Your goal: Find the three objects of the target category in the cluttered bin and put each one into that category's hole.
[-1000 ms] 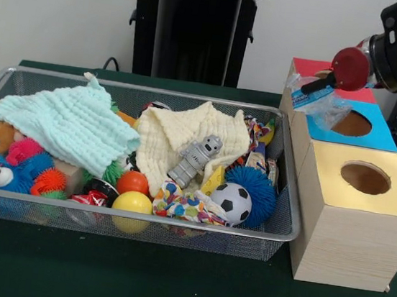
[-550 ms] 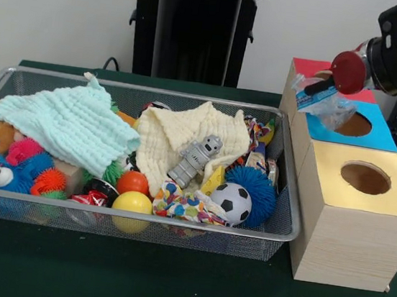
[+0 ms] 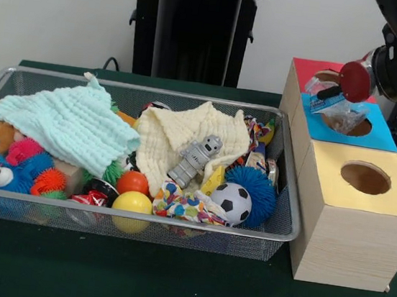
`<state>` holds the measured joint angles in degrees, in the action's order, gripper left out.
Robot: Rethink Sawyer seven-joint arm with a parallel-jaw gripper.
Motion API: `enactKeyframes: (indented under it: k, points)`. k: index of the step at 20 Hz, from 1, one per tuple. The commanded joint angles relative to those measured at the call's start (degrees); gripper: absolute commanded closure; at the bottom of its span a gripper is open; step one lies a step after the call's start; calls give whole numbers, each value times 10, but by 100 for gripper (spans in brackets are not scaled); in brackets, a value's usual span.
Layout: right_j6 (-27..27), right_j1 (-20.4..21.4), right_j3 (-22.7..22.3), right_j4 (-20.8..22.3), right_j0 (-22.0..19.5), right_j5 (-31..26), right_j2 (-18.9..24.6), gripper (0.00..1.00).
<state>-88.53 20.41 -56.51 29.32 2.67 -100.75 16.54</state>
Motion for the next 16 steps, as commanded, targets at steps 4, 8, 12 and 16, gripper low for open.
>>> enactKeyframes:
  k: [4, 8, 12, 16]
  points:
    - [-80, -18, -4, 0, 4, -10, -21, 100]
    - [-95, -12, 2, 5, 8, -18, -38, 100]
    - [-102, -18, 20, 0, 9, -16, -43, 100]
    - [-100, -20, 19, -12, 8, -15, -45, 0]
